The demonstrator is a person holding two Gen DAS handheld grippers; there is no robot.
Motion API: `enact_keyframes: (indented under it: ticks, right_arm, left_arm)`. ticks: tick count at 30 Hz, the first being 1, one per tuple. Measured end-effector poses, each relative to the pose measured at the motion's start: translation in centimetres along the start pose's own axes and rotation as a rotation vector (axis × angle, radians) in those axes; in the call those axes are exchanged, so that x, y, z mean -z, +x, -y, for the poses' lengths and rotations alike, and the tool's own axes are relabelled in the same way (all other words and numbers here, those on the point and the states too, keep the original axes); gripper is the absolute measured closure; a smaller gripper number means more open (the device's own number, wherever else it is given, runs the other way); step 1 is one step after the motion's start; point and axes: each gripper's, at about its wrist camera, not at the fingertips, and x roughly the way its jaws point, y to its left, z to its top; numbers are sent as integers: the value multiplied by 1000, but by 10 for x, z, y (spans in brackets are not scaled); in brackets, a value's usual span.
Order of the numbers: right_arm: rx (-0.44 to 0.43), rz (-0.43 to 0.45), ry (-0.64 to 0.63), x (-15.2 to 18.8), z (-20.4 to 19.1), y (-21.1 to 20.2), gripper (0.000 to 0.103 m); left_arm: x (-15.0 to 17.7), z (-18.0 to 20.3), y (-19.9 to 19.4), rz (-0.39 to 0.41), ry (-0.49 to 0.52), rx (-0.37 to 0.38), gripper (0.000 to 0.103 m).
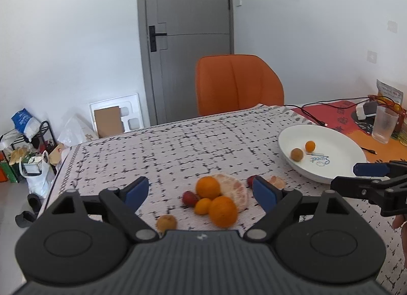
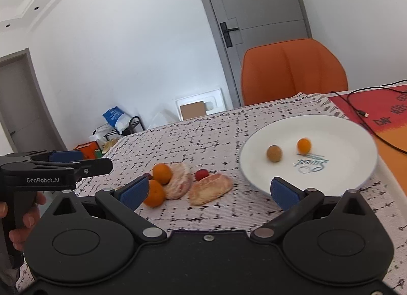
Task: Organize fruits
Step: 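Withdraw both grippers from the bowl back toward the fruit pile, then close the left gripper on another brown-yellow round fruit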
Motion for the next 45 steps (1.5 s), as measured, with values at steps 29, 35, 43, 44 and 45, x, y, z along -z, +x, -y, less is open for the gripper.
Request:
enact_keyframes:
  ticks: [29, 35, 43, 44, 45]
  right_arm:
    - [-81, -107, -84, -1, -44, 51, 0]
    - [-88, -113, -83, -2, -46, 61, 5]
    - [-128, -141, -103, -4, -54, 75, 21]
    - [-133, -145, -106, -4, -56, 77, 23]
    - [-138, -149, -109, -4, -57, 78, 25]
  left_arm:
    - [31, -71, 11, -41, -171, -53, 15]
    - [34, -73, 21, -45, -179, -47, 18]
    - [39, -70, 36, -67, -197, -35, 28]
    - [39, -69, 38, -71, -196, -30, 31]
    - [40, -68, 41, -77, -195, -24, 33]
